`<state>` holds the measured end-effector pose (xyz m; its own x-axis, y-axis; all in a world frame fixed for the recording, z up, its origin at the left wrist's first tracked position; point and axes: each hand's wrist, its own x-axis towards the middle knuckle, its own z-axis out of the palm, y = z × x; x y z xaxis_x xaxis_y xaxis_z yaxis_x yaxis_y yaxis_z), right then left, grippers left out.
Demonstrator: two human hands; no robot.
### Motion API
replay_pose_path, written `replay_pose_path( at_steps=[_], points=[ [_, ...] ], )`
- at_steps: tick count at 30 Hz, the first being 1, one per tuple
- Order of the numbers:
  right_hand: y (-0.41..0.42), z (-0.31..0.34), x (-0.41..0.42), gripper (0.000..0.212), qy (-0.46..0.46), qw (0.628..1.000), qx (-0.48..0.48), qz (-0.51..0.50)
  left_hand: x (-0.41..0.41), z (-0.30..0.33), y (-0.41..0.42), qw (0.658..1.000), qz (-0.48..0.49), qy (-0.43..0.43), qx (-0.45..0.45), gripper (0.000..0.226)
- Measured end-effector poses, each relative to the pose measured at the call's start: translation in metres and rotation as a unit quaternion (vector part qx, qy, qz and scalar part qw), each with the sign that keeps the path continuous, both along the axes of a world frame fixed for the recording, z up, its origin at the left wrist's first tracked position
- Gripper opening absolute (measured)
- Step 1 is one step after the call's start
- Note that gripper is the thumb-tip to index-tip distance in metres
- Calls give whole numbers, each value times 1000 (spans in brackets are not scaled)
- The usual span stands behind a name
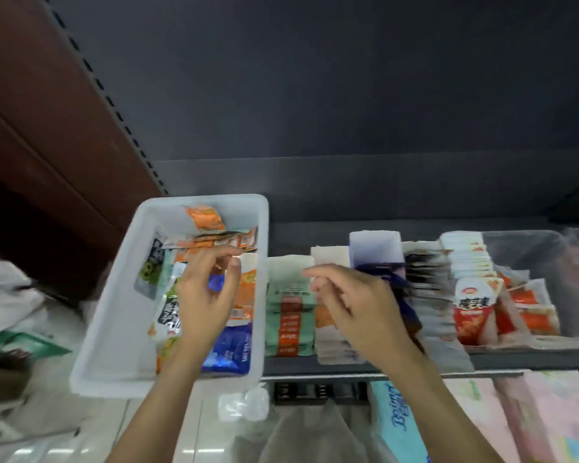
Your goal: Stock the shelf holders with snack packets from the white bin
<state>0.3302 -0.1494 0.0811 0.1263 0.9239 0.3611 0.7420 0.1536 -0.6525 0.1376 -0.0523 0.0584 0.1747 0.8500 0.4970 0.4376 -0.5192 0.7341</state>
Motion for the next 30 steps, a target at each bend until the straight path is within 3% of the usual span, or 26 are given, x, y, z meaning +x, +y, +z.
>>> replay_pose_path(
  at_steps=[4, 8, 13, 16, 19, 22, 25, 28, 30],
  points=[
    [41, -12, -76, 27, -109, 979, -126, 120, -92, -32, 42, 976, 43, 173, -122, 21],
    [91, -44, -133, 30, -121, 964, -184, 146, -131, -62, 71, 934, 33, 274, -227, 39],
    [149, -102, -178, 57, -202, 916, -344, 35, -133, -90, 95, 875, -30, 410, -256, 65],
    [158, -120, -188, 73, -205, 896, -388, -62, -121, -97, 101, 860, -49, 443, -249, 73],
    [155, -126, -197, 79, -190, 888, -412, -70, -119, -106, 105, 851, -59, 469, -227, 78],
    [152, -129, -198, 74, -172, 895, -407, -59, -124, -112, 106, 860, -84, 459, -208, 79],
    [155, -132, -191, 53, -117, 926, -349, -79, -127, -112, 109, 872, -119, 430, -202, 77],
    [158, -126, -185, 36, -26, 941, -310, -132, -125, -105, 114, 919, -142, 292, -221, 80],
    [158, -113, -183, 37, 69, 941, -292, -154, -127, -92, 119, 929, -164, 190, -272, 81]
  ],
)
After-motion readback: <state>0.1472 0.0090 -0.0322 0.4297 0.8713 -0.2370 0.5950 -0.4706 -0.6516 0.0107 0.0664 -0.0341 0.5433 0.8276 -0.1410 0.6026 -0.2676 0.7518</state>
